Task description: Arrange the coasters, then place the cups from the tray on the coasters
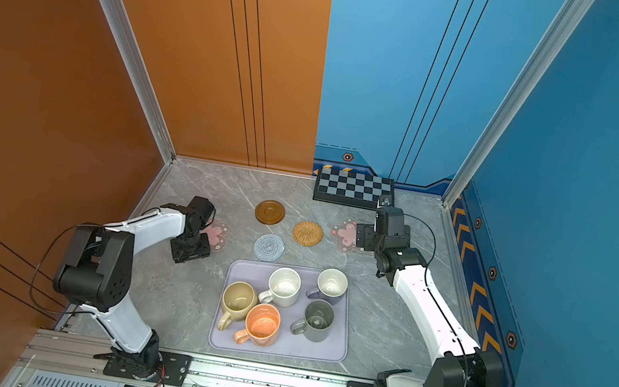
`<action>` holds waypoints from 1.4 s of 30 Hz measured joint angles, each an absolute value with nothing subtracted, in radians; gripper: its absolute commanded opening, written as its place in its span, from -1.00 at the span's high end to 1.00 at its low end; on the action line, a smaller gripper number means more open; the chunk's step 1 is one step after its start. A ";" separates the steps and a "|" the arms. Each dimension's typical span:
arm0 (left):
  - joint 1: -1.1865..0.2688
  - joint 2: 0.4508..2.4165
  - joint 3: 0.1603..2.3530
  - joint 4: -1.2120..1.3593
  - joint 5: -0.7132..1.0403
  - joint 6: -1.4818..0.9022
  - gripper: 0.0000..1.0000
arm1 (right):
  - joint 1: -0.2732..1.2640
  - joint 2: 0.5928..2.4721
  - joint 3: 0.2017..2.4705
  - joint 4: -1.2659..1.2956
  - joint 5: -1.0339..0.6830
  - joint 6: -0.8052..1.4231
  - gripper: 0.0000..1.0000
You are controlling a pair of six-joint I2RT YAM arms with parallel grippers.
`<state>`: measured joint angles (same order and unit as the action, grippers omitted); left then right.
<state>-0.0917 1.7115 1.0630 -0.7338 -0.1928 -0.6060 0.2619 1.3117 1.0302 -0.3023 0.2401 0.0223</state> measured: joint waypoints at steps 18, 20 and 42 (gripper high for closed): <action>-0.020 1.795 1.124 -0.726 -0.083 -0.486 -0.23 | 0.262 1.285 1.030 -0.307 0.267 0.018 -1.00; -0.012 1.797 1.124 -0.726 -0.074 -0.481 -0.24 | 0.262 1.285 1.030 -0.307 0.267 0.019 -1.00; 0.030 1.943 1.316 -0.764 -0.020 -0.407 -0.24 | 0.268 1.286 1.030 -0.333 0.275 0.026 -1.00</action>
